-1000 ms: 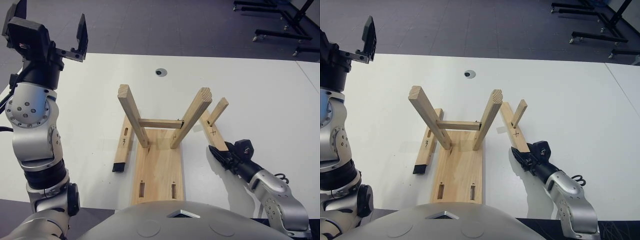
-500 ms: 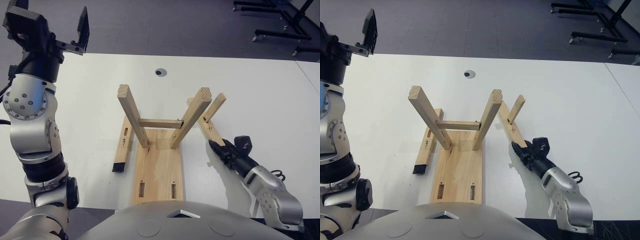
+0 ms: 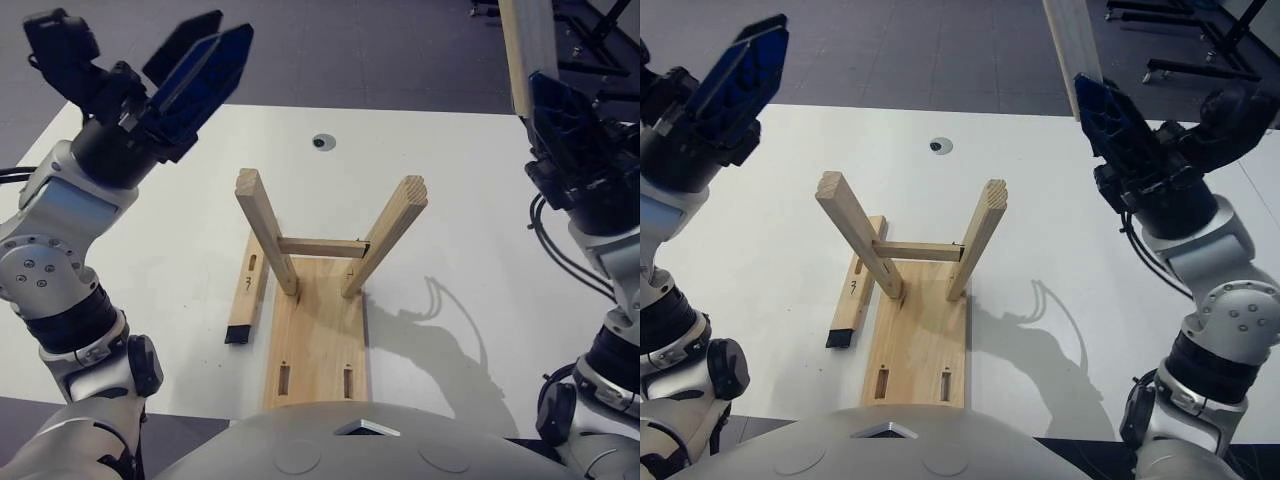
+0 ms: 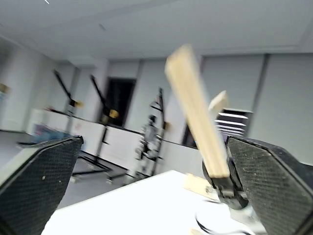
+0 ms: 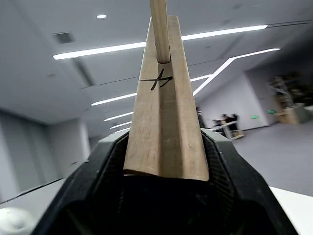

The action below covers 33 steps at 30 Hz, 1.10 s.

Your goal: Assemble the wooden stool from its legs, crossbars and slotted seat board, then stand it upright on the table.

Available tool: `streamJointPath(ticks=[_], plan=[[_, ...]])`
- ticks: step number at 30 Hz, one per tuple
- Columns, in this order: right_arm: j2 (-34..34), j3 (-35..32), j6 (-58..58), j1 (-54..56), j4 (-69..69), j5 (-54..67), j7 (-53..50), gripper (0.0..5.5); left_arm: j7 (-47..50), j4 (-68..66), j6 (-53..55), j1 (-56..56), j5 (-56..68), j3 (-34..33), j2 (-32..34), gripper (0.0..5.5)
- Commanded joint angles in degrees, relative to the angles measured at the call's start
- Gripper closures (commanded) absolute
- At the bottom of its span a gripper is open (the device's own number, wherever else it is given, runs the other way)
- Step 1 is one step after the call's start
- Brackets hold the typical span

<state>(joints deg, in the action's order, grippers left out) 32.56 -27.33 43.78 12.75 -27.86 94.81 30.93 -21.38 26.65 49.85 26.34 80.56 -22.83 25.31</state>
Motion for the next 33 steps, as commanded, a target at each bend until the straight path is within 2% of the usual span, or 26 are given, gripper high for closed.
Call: streamJointPath(ticks=[1, 9, 22, 33], plan=[[1.79, 4.23, 1.89, 0.05, -5.20, 5.00, 1.70, 3.43, 3.45, -1.79, 1.40, 4.34, 11.83, 3.08, 1.55, 0.12], [-1.13, 10.70, -1.33, -1.85, -9.34, 4.11, 1.18, 3.43, 2.67, -1.55, 0.49, 4.68, 31.90, 6.48, 4.00, 0.12], [-1.45, 18.69, -1.99, -6.36, -11.47, -4.89, 3.78, 3.43, 5.14, -0.13, -3.31, 4.69, 30.47, 10.82, 5.79, 0.12], [-0.85, 19.30, -2.31, -6.34, -10.62, -7.02, 6.32, 3.43, 0.77, -0.01, -3.20, 1.19, 29.26, 10.76, 6.70, 1.92]])
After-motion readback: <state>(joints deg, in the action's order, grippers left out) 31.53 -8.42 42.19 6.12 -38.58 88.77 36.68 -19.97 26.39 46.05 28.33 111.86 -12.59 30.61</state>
